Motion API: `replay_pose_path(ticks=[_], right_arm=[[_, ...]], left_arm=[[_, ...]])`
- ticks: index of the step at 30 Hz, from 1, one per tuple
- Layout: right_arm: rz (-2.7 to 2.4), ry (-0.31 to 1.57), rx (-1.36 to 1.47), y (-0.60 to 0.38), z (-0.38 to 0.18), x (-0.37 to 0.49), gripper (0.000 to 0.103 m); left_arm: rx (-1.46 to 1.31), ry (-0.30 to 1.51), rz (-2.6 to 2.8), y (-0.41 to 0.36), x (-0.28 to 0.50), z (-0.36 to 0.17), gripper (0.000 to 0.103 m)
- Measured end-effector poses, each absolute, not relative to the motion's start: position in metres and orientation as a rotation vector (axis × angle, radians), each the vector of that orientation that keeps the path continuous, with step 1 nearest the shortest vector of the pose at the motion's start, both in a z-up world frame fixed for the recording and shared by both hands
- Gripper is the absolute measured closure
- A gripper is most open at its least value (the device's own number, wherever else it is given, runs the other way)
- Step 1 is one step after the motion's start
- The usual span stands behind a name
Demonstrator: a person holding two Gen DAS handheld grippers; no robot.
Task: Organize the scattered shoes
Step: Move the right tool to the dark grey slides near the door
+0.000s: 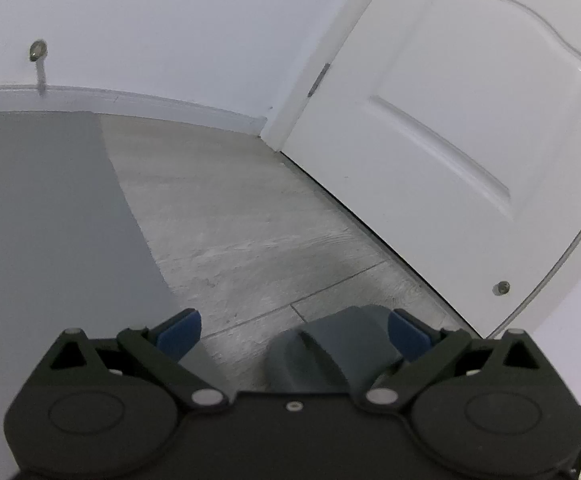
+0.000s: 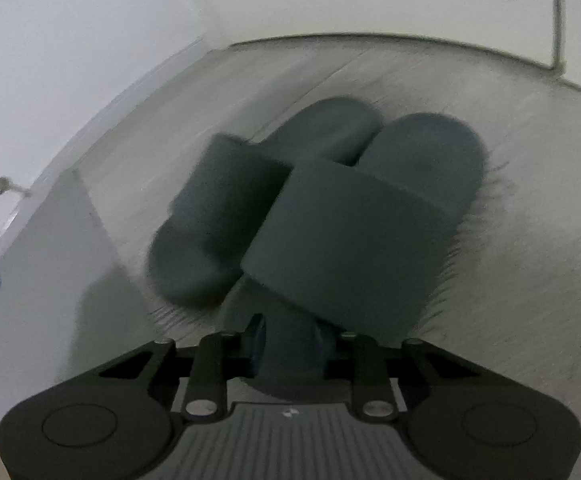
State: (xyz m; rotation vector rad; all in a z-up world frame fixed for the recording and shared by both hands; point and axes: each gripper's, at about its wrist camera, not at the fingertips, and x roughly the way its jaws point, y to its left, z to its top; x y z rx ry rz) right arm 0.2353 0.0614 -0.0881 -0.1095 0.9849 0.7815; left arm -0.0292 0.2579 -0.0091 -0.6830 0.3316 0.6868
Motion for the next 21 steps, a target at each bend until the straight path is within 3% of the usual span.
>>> replay_pose_path(ticks=[6, 9, 12, 13, 14, 21], right_arm=[[0.756, 1.046, -0.147, 0.061, -0.077, 0.253, 0.072], [0.820, 0.994, -0.133, 0.077, -0.065, 0.246, 0.063], [0.920, 0.848, -0.201, 0.095, -0.053, 0.218, 0.039], [0.928, 0.787, -0.240, 0.106, -0.054, 0.213, 0.026], [0.932, 0.726, -0.278, 0.116, -0.056, 0.207, 0.023], [0.874, 0.566, -0.533, 0.175, -0.089, 0.197, 0.023]], left_arm=[[-0.696, 0.331, 0.698, 0.262, -0.033, -0.012, 0.002], [-0.699, 0.334, 0.709, 0.264, -0.036, -0.015, 0.002], [-0.700, 0.339, 0.717, 0.267, -0.038, -0.017, 0.002], [-0.700, 0.340, 0.718, 0.268, -0.038, -0.017, 0.002], [-0.698, 0.340, 0.720, 0.269, -0.038, -0.017, 0.002], [-0.708, 0.331, 0.725, 0.271, -0.040, -0.018, 0.002]])
